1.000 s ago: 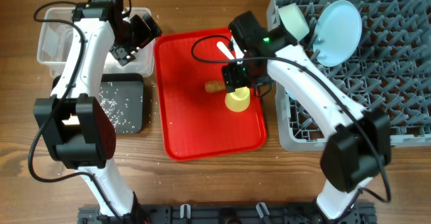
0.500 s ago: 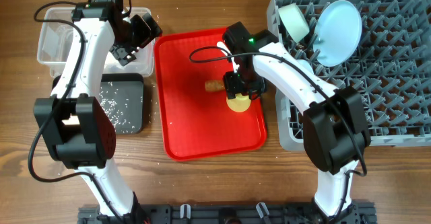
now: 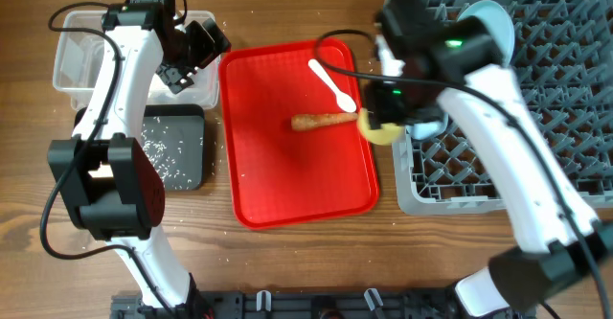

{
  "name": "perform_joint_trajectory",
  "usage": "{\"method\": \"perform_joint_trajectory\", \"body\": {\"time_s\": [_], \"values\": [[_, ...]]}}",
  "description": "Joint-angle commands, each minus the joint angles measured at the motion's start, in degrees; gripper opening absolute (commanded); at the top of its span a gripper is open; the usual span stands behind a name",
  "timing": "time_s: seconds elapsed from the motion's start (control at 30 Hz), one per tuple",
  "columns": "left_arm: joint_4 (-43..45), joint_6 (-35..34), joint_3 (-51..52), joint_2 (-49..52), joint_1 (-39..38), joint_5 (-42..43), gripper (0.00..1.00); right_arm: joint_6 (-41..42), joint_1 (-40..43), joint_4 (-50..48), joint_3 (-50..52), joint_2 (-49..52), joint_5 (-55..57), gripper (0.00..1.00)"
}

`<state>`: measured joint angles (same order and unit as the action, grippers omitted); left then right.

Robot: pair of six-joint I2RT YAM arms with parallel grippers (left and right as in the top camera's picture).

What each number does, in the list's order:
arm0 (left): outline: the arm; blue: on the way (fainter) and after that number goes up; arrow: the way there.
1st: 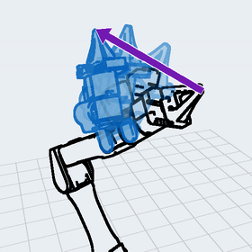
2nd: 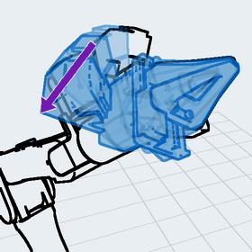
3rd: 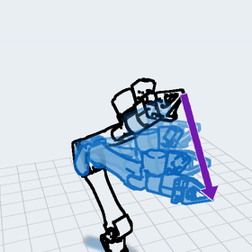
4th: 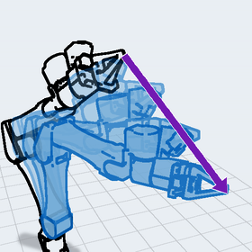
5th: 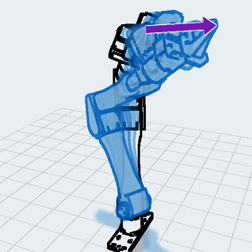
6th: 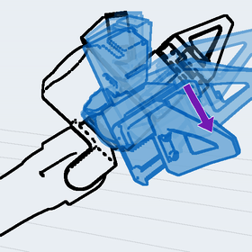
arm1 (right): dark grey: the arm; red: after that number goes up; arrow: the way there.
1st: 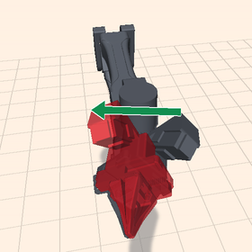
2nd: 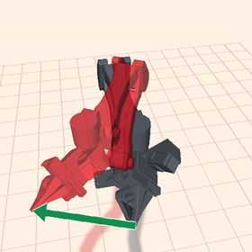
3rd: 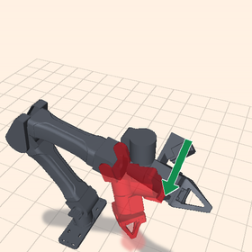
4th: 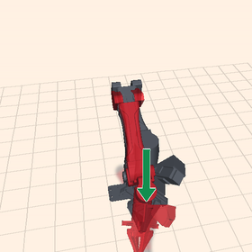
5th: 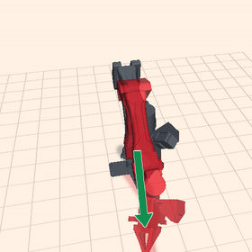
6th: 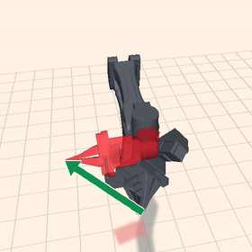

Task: Sort waste into correct bins and load items into the dishwasher rack
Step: 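Carry the yellow cup right and set it in the rack front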

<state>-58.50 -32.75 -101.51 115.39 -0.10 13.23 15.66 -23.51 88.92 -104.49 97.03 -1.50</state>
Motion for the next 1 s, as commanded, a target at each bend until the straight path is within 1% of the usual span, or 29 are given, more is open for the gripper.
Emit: {"method": "perform_joint_trajectory", "body": {"time_s": [0.0, 0.07, 0.13, 0.23, 0.3, 0.37, 0.43, 0.47, 0.5, 0.53, 0.57, 0.6, 0.7, 0.77, 0.8, 0.87, 0.9, 0.97], "values": [[-0.07, -0.72, 0.31, -0.31, -0.04, 0.44, 1.00, 3.85, 7.08, 3.23, 0.57, -4.24, 6.34, 0.56], [-0.07, -0.72, 0.31, -0.31, -0.04, 0.44, 1.00, 4.13, 10.91, 3.23, 3.87, -5.51, 6.36, 0.55], [-0.07, -0.72, 0.31, -0.31, -0.04, 0.42, 1.00, 5.40, 13.92, 3.13, 10.32, -5.62, 6.40, 0.54], [-0.07, -0.72, 0.31, -0.31, -0.04, 0.44, 1.00, 5.81, 15.69, 1.11, 18.43, -5.62, 6.36, 0.55], [-0.07, -0.72, 0.31, -0.31, -0.04, 0.42, 1.00, 5.95, 15.89, -2.23, 23.58, -5.62, 5.42, 0.55], [-0.07, -0.72, 0.31, -0.31, 0.00, 0.42, 1.00, 5.88, 15.87, -5.55, 26.16, -5.62, 4.17, 0.55], [-0.07, -0.72, 0.31, -0.31, 0.00, 0.42, 1.00, 5.75, 15.87, -9.49, 28.06, -5.57, 3.96, 0.62], [-0.07, -0.72, 0.31, -0.31, 0.00, 0.44, 1.00, 5.73, 15.89, -10.16, 28.17, -5.49, 3.98, 0.72], [-0.07, -0.72, 0.31, -0.31, 0.00, 0.44, 1.00, 5.35, 15.89, -10.51, 28.17, -5.42, 4.00, 0.88], [-0.07, -0.72, 0.31, -0.31, 0.00, 0.42, 1.00, 5.33, 15.89, -10.43, 28.17, -5.42, 4.00, 0.94], [-0.07, -0.72, 0.31, -0.31, 0.00, 0.42, 1.00, 5.33, 15.89, -10.05, 27.98, -5.42, 4.00, 0.98], [-0.07, -0.72, 0.31, -0.31, 0.00, 0.44, 1.00, 5.33, 15.89, -9.60, 27.52, -5.44, 3.98, 1.00], [-0.07, -0.72, 0.31, -0.31, 0.00, 0.42, 1.00, 4.24, 15.87, -7.87, 21.55, -5.44, 3.98, 1.00], [-0.07, -0.72, 0.31, -0.31, 0.00, 0.44, 1.00, 3.13, 15.85, -6.95, 14.73, -5.44, 3.67, 0.99], [-0.07, -0.72, 0.31, -0.31, 0.00, 0.42, 1.00, 0.76, 15.80, -7.19, 10.32, -5.44, 1.51, 0.98], [-0.07, -0.72, 0.31, -0.31, 0.00, 0.44, 1.00, -0.98, 15.56, -10.01, 5.35, -5.42, -1.29, 0.96], [-0.07, -0.72, 0.31, -0.31, 0.00, 0.42, 1.00, -1.16, 14.86, -14.08, 2.95, -5.40, -2.47, 0.92], [-0.07, -0.72, 0.31, -0.31, 0.00, 0.42, 1.00, -1.18, 13.33, -21.27, 2.71, -5.35, -4.74, 0.89]]}}
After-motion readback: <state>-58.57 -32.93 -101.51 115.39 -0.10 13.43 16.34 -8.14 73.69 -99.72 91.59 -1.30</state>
